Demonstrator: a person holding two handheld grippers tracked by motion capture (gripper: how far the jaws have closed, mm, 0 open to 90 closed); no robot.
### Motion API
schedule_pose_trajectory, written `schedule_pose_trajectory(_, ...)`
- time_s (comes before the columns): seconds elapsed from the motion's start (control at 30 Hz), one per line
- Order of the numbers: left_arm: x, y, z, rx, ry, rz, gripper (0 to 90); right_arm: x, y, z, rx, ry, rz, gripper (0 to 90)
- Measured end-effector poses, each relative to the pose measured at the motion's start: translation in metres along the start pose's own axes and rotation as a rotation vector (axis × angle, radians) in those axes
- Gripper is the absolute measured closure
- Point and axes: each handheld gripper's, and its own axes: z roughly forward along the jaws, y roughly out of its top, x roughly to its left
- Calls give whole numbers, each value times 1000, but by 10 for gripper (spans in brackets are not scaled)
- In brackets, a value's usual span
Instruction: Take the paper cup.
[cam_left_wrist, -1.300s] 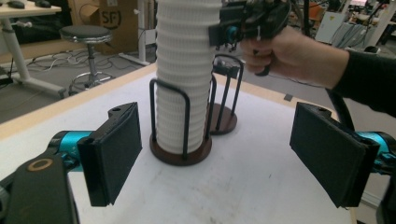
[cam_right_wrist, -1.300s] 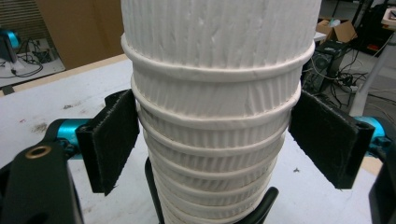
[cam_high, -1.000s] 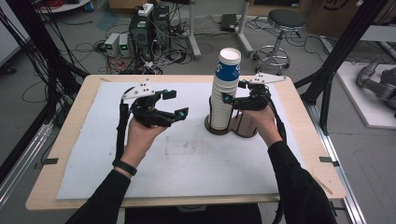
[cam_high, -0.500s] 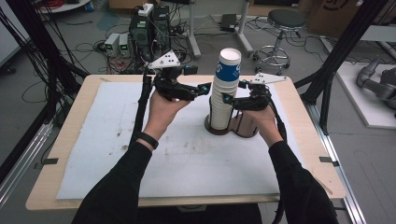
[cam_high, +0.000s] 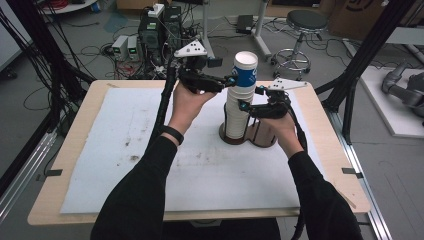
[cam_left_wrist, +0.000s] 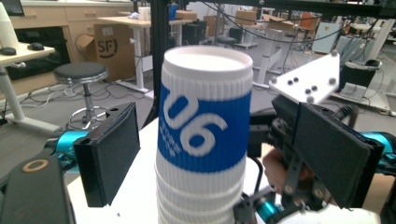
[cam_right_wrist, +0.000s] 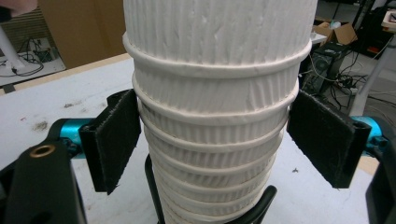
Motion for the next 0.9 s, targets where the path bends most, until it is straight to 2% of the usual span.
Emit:
schedule_pose_trajectory(0.27,4,10,17,13,-5,-9,151,0,0,0,-2,3,1,195)
schedule_pose_trajectory(0.57,11,16,35,22,-15,-39,151,-1,0,-1,-2,7,-1,202)
schedule_pose_trajectory(0.8,15,18,42,28,-25,-53,179,-1,0,-2,0,9,-3,205)
schedule_pose_trajectory(0.9,15,19,43,29,-32,-43,209,-1,-1,-2,0,10,-2,213)
